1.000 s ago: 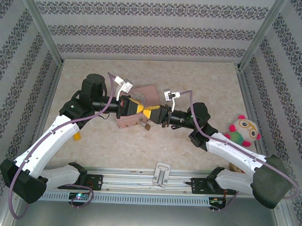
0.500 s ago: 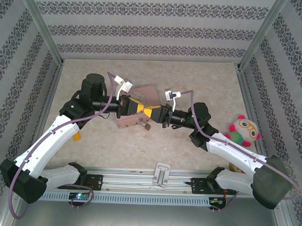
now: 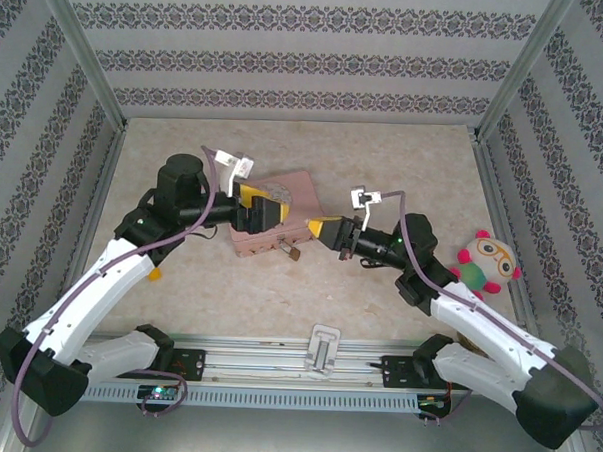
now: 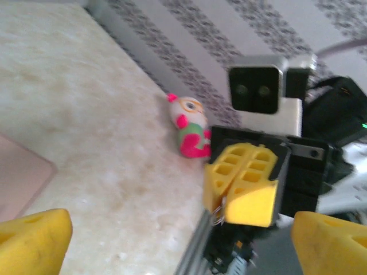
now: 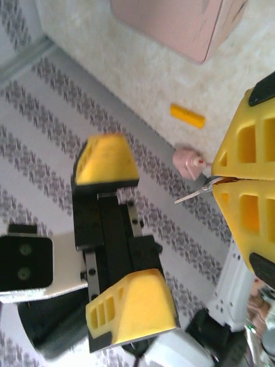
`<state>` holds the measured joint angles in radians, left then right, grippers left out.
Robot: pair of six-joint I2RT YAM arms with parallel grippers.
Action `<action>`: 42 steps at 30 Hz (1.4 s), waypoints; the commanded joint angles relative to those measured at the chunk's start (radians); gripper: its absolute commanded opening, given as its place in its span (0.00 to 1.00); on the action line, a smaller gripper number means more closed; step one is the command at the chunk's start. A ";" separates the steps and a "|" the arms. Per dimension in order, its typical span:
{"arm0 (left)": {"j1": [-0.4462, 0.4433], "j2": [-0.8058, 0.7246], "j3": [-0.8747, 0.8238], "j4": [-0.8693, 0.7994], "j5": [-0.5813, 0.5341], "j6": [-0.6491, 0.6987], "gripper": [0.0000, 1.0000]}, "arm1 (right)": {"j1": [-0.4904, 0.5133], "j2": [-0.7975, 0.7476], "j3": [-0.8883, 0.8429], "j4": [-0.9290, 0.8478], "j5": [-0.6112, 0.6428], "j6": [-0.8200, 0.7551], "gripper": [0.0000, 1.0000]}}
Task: Unlock the padlock with the key
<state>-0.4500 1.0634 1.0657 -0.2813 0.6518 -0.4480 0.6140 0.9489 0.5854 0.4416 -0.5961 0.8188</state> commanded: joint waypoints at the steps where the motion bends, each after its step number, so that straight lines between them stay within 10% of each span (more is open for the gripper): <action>1: -0.013 -0.066 -0.063 0.057 -0.272 -0.115 0.99 | -0.008 -0.066 -0.011 -0.271 0.146 -0.085 0.00; 15: -0.430 0.053 -0.274 0.003 -1.018 -0.405 0.99 | -0.014 -0.118 -0.032 -0.658 0.452 -0.161 0.00; 42: -0.481 0.649 -0.037 -0.107 -1.158 -0.646 0.99 | -0.079 -0.176 -0.046 -0.703 0.519 -0.119 0.00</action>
<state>-0.9173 1.6787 0.9836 -0.3279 -0.4759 -1.0748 0.5449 0.7918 0.5560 -0.2592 -0.0963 0.6842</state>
